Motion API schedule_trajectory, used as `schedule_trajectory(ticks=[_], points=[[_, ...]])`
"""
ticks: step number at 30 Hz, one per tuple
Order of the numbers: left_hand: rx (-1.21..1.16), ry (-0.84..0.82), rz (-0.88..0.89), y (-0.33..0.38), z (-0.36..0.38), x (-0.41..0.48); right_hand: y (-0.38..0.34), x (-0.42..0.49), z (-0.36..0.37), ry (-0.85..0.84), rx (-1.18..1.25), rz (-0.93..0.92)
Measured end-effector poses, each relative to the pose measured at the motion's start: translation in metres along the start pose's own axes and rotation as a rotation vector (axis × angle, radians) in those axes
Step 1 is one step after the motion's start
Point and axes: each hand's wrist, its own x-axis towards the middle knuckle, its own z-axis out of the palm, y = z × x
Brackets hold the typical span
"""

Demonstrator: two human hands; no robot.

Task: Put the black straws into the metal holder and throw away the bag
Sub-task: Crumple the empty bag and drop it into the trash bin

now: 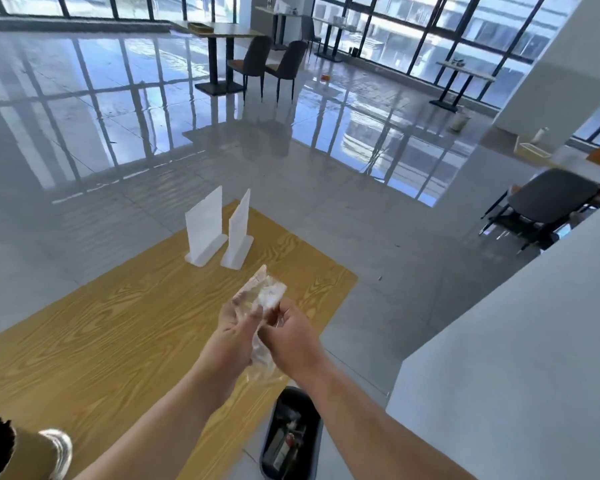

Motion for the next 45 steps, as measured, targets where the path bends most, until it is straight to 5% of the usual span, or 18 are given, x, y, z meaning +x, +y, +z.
schedule_trajectory(ticks=[11,18,29,36,40,45], points=[[0.295,0.206,0.115,-0.006,0.092,0.058,0.022,0.037,-0.097,0.022,0.444,0.188],[0.801,0.227,0.288,-0.010,0.116,0.081,0.034,0.054,-0.136,-0.070,0.605,0.416],[0.766,0.031,0.368,-0.012,0.093,0.084,0.029,0.037,-0.094,0.086,0.533,0.414],[0.659,-0.292,0.375,-0.010,0.048,0.067,0.020,0.022,-0.055,0.227,0.557,0.410],[0.894,-0.465,0.517,-0.009,0.038,0.056,0.020,0.017,-0.053,0.302,0.562,0.390],[1.172,-0.485,0.605,-0.012,0.044,0.054,0.038,0.003,-0.056,0.272,0.422,0.477]])
